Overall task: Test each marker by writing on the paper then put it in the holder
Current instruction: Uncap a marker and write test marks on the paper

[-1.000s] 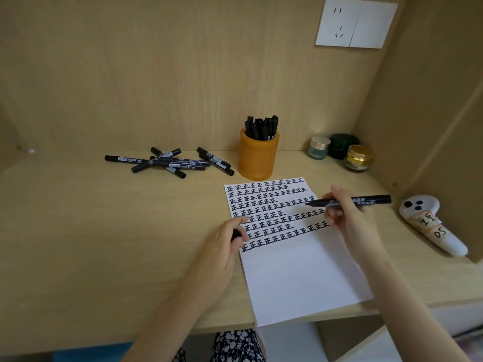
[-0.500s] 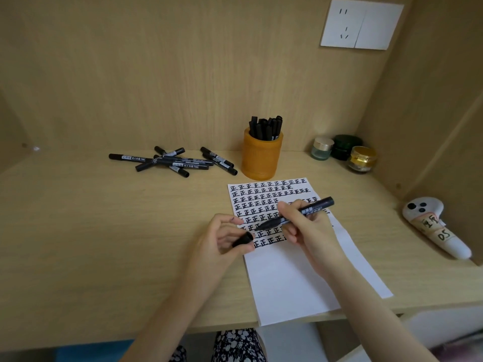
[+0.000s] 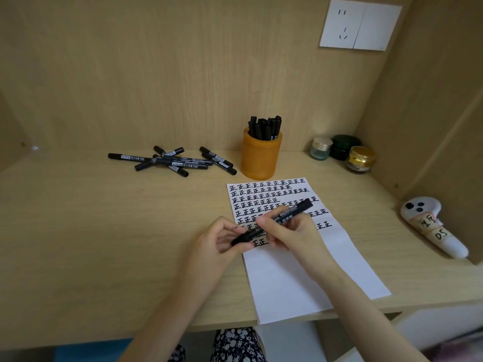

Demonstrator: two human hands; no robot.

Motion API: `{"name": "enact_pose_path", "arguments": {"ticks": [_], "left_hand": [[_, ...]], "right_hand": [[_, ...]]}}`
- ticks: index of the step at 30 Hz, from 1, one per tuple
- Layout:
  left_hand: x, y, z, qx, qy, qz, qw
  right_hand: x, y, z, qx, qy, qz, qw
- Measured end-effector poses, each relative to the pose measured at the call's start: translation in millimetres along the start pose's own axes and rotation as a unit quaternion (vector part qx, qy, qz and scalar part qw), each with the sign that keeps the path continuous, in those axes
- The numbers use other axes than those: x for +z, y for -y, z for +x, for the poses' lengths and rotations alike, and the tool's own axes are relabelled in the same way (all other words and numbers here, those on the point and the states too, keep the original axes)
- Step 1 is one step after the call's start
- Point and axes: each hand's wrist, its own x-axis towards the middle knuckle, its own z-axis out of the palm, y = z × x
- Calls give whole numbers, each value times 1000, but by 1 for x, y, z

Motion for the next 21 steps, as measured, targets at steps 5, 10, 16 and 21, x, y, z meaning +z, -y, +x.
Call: {"name": "enact_pose_path", "arguments": {"ticks": [5, 10, 16, 21], "left_hand": [[-1, 0, 0, 9, -25, -13, 1000], [0, -2, -2, 16, -48, -36, 998], [0, -2, 0, 11, -65, -53, 996], [1, -2, 0, 8, -72, -54, 996]], "right_hand": [[1, -2, 2, -4, 1, 8, 1000], [6, -2, 5, -16, 4, 41, 999], [8, 1, 9, -22, 21, 31, 999], [6, 1, 10, -5, 31, 28, 999]]}}
